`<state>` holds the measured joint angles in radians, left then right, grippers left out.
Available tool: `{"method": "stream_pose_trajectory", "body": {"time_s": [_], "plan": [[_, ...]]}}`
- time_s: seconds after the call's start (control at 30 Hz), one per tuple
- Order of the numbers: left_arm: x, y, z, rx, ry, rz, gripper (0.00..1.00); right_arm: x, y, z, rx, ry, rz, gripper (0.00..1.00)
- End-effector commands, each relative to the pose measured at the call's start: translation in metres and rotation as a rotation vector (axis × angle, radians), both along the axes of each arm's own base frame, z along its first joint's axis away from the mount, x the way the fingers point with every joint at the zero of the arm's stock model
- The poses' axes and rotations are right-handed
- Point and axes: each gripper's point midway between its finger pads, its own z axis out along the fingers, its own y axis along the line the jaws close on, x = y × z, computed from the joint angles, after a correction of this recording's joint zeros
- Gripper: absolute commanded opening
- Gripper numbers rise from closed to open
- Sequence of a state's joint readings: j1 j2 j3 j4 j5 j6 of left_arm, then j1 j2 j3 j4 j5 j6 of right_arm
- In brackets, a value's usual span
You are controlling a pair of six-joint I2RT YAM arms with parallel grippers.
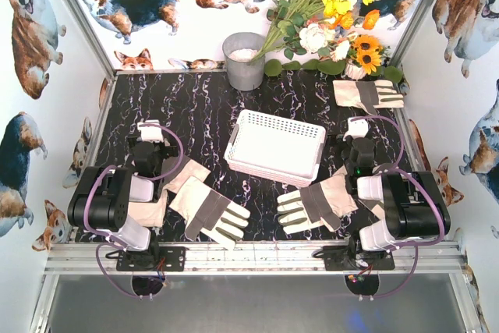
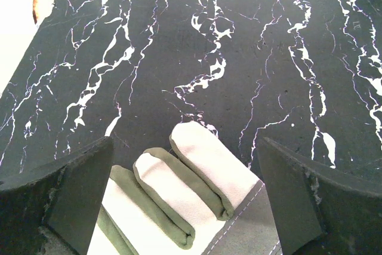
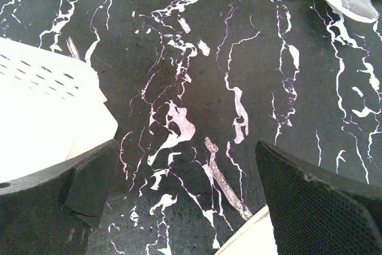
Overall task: Put the gloves into the storage basket
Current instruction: Move the glove to the center of the board.
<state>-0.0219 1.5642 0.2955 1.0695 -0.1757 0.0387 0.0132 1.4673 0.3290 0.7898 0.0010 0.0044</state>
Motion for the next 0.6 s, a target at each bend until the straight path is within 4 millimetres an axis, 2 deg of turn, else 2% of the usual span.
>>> {"method": "stream_pose_trajectory", "body": {"time_s": [0.0, 0.37, 0.47, 0.57], "plan": [[0.007, 0.002, 0.013, 0.002, -0.040, 0.000, 1.00, 0.006, 0.000, 0.015, -0.010, -0.070, -0.003, 1.00], [0.007, 0.003, 0.013, -0.004, -0.038, 0.001, 1.00, 0.006, -0.002, 0.015, -0.007, -0.070, -0.011, 1.00], [0.003, 0.017, 0.020, -0.018, -0.054, 0.099, 1.00, 0.004, -0.016, 0.018, -0.002, -0.084, -0.108, 1.00], [0.000, 0.023, 0.038, -0.037, -0.018, 0.147, 1.00, -0.003, -0.033, 0.031, 0.003, -0.092, -0.221, 1.00]]}}
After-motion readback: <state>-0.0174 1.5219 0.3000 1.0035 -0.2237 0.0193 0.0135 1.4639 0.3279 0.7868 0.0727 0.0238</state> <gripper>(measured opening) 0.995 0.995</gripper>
